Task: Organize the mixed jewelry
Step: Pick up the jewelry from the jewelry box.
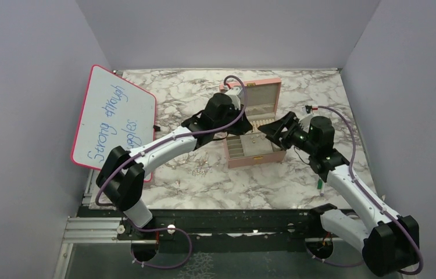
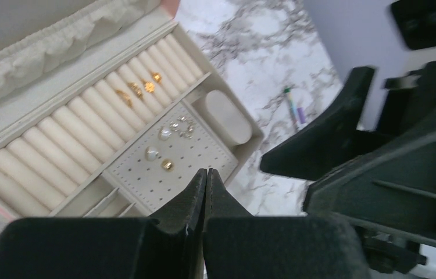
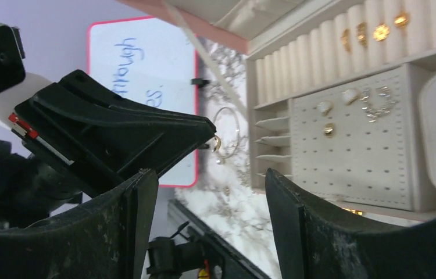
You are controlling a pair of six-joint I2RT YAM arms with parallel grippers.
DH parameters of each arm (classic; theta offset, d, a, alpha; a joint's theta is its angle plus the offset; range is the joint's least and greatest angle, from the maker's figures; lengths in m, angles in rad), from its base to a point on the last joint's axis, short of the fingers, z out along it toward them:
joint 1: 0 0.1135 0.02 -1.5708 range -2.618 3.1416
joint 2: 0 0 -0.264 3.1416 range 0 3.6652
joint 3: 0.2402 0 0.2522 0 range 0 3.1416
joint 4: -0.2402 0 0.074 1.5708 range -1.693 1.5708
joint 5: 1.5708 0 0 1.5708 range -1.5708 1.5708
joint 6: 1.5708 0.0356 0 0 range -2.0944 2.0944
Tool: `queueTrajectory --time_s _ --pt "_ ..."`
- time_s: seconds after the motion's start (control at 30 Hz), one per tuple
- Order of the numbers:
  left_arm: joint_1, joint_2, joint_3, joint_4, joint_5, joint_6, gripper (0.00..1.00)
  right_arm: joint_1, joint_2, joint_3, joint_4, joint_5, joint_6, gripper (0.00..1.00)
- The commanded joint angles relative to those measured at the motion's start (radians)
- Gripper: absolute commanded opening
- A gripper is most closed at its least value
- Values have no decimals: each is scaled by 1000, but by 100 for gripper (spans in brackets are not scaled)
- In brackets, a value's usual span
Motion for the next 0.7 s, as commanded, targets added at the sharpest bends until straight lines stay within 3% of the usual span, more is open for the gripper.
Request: queueTrajectory --time_s 0.0,0.07,0.33,0.67 --pt "16 -88 -66 212 83 -158 0 -9 -5 -99 349 -181 253 73" --pt "17 -109 -80 251 94 -217 0 -9 -5 -131 444 -184 302 73" --pt "19 -160 -118 364 135 -386 0 -9 -34 -147 565 -183 363 71" --pt "21 -185 -104 389 190 -433 0 -9 -74 -171 618 -133 596 67"
